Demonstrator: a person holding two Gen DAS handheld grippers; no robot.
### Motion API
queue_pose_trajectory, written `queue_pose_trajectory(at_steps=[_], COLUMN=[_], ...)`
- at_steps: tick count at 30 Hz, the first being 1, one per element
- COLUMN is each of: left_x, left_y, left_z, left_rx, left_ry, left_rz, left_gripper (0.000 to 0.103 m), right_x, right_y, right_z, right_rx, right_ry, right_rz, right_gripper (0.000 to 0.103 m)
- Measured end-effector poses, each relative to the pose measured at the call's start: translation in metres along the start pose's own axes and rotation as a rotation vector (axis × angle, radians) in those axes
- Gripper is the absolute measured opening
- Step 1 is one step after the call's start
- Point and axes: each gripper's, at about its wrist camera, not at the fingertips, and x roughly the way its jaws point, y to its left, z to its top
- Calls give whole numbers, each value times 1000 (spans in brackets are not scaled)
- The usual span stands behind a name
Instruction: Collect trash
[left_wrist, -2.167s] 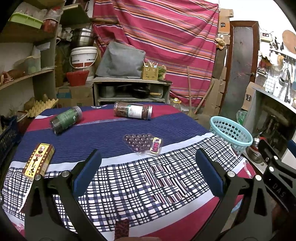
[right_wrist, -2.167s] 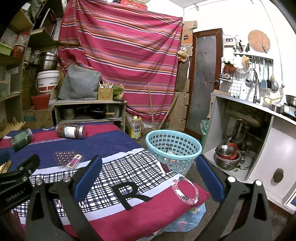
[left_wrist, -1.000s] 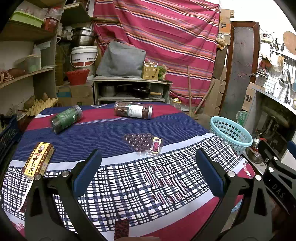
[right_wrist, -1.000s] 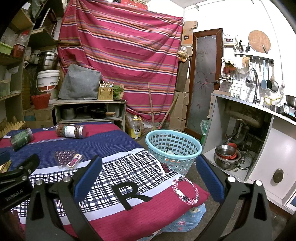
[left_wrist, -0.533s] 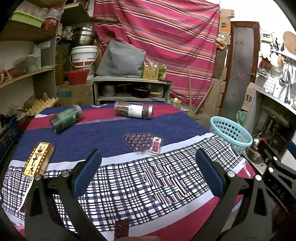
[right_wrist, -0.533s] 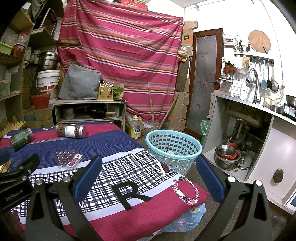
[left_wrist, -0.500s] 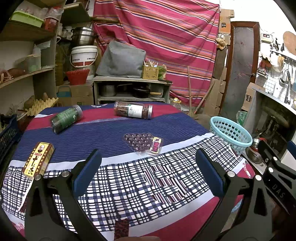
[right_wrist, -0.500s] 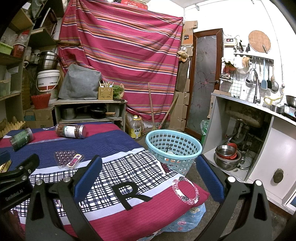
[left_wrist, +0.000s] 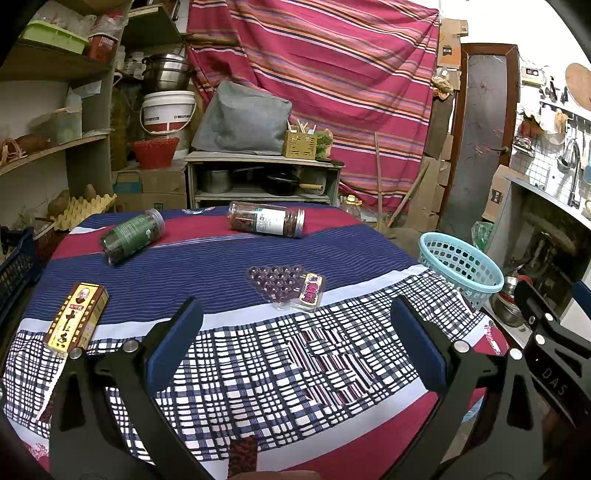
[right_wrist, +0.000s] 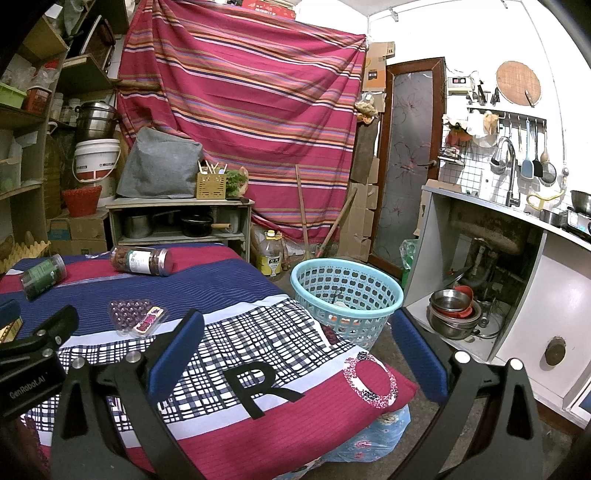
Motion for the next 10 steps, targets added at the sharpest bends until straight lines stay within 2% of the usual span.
queue_pose_trajectory(at_steps=[10], left_x=[0], left_y=[0], left_z=[0], left_rx=[-1], left_ry=[0], left_rz=[-1], left_gripper=[98], right_x=[0], right_y=[0], right_z=[0], right_rx=[0], right_ry=[0], right_rz=[0], right_gripper=[99])
